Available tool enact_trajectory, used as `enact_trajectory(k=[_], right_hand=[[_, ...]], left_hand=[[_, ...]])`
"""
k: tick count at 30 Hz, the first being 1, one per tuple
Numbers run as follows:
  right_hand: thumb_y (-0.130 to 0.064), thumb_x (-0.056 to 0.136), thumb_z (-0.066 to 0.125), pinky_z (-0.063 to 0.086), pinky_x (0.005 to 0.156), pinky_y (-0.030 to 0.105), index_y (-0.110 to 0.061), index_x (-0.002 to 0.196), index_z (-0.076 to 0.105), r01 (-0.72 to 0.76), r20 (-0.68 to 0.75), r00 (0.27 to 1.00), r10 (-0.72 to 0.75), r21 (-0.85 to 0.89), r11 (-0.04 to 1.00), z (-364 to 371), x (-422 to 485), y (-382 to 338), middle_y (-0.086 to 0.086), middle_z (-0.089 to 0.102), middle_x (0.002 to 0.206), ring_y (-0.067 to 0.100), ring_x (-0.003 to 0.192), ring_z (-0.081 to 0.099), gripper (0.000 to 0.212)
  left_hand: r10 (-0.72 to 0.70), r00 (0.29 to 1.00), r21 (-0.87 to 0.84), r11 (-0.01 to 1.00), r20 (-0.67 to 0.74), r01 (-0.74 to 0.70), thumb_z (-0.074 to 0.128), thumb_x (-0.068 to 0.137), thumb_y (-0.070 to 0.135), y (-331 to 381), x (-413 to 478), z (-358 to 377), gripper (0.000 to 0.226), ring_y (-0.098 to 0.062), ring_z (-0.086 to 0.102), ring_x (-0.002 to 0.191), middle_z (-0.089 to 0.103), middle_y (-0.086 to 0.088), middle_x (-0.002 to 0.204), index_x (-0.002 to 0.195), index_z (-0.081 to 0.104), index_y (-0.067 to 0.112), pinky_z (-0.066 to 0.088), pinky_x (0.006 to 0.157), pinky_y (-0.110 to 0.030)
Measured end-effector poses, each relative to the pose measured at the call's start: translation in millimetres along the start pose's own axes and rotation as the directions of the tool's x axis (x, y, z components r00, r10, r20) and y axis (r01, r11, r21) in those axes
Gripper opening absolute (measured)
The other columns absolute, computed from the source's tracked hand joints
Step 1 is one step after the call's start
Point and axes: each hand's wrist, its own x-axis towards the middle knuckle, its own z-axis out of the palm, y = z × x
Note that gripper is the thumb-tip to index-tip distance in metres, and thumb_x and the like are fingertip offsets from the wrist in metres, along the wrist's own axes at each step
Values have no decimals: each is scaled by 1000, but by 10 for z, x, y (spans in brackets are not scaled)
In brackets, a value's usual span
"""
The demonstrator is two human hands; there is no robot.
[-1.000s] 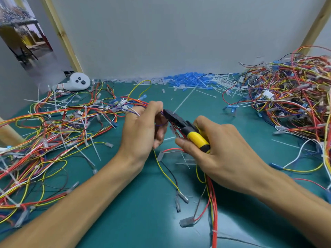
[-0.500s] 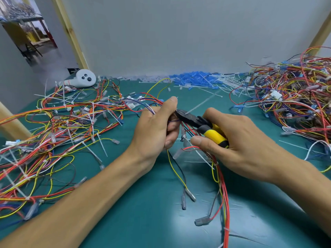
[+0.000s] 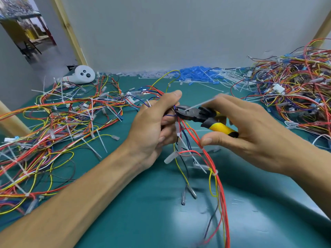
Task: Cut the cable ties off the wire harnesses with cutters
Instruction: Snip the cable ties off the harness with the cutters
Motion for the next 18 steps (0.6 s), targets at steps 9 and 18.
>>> enact_trajectory(k=[9,18], right_hand=[[-79,88,57,40,78,18,-20,124,62,86,-38,996,-87,-21,996,27,12,6,-13,58,105,16,91,57,70],[-30,97,71,40,82,24,-16,120,59,149,-59,986,-155,-97,984,54,-2,10,-10,52,104,15,92,50,30]], left_hand=[[-44,998,11,999,41,43,60,87,40,36,-42,37,55,-12,15,27,17,6,35,41,32,25,8,47,-29],[-182,963,-144,967,198,212,54,93,36,67,-75,37,58,-18,-1,38,20,8,32,41,33,24,-13,61,-43]])
